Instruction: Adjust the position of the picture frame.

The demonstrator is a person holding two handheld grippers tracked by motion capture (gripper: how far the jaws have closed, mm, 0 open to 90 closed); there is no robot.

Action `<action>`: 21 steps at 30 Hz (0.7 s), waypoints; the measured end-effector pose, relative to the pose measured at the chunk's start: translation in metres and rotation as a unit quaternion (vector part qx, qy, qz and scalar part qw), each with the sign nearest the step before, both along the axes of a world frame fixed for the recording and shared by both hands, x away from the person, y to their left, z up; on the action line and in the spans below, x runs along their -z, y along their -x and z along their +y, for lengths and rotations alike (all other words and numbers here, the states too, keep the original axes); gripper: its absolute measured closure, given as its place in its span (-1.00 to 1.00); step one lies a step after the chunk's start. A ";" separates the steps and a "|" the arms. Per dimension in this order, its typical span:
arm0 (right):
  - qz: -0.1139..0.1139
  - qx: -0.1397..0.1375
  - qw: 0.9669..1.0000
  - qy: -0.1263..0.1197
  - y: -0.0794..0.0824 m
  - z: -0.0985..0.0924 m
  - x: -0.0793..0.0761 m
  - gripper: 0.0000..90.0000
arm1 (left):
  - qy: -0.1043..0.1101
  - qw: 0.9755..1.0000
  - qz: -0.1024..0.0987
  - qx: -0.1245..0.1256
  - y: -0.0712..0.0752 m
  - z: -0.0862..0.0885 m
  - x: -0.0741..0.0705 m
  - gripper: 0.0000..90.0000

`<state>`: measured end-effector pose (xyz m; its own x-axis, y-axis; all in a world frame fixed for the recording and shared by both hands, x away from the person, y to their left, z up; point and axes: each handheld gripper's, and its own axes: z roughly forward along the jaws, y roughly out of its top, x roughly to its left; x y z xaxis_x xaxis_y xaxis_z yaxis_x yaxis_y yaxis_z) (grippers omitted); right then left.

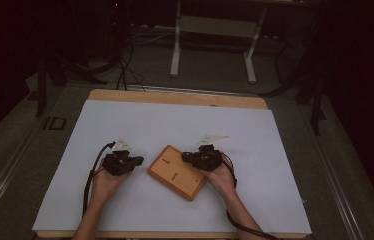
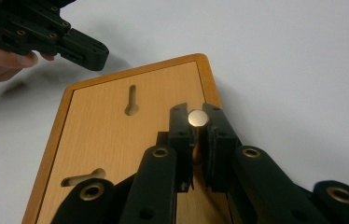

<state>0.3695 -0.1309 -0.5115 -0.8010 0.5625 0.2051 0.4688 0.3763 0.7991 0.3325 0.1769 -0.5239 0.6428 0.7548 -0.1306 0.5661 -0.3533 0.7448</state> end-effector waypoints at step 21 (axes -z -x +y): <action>-0.001 0.000 1.000 0.012 -0.001 0.005 0.004 0.85 | -0.018 0.998 0.013 0.066 0.016 -0.033 0.001 0.99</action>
